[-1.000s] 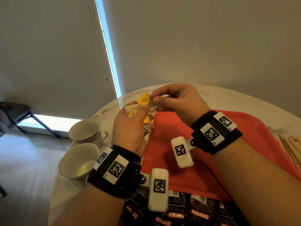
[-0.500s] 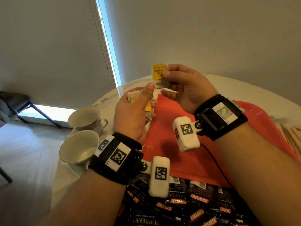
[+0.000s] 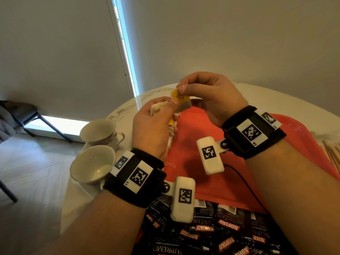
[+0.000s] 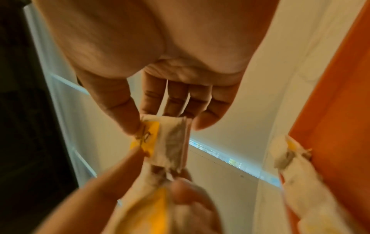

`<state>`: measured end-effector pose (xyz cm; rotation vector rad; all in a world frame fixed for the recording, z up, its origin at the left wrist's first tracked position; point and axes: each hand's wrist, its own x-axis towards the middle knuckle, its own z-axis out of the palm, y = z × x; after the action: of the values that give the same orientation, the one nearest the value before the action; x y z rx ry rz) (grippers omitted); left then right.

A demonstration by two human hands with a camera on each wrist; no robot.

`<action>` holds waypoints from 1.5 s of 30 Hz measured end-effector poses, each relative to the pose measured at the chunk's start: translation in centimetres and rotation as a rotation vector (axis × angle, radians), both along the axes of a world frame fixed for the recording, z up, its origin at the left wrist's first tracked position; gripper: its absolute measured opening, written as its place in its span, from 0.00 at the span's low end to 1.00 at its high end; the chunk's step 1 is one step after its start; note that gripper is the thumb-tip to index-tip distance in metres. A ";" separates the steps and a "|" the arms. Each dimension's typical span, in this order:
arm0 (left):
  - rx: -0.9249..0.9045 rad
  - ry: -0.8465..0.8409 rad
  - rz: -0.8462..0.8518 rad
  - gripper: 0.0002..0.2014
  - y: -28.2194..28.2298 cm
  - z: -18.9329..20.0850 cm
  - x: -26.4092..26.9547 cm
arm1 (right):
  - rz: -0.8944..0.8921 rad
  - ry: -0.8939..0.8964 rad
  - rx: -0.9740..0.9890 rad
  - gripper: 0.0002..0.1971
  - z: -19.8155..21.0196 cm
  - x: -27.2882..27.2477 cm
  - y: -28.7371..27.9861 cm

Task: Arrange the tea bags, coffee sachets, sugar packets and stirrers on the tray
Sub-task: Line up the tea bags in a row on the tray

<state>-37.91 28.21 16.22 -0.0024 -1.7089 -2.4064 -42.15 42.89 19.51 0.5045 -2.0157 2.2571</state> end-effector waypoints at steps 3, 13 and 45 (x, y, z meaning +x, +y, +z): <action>-0.021 -0.012 0.053 0.06 -0.2 -0.1 -0.3 | -0.049 -0.073 -0.056 0.02 0.2 -0.1 0.3; 0.017 -0.008 -0.014 0.08 -0.1 0.0 -0.2 | -0.063 -0.030 0.044 0.03 0.0 0.0 0.2; 0.106 -0.130 0.127 0.01 -0.8 -0.1 -0.8 | -0.379 -0.549 0.258 0.07 -4.5 -7.0 -2.4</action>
<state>-38.74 27.45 16.09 0.2750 -1.5787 -2.4466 -49.20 40.47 15.01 -0.5145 -2.3911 2.0543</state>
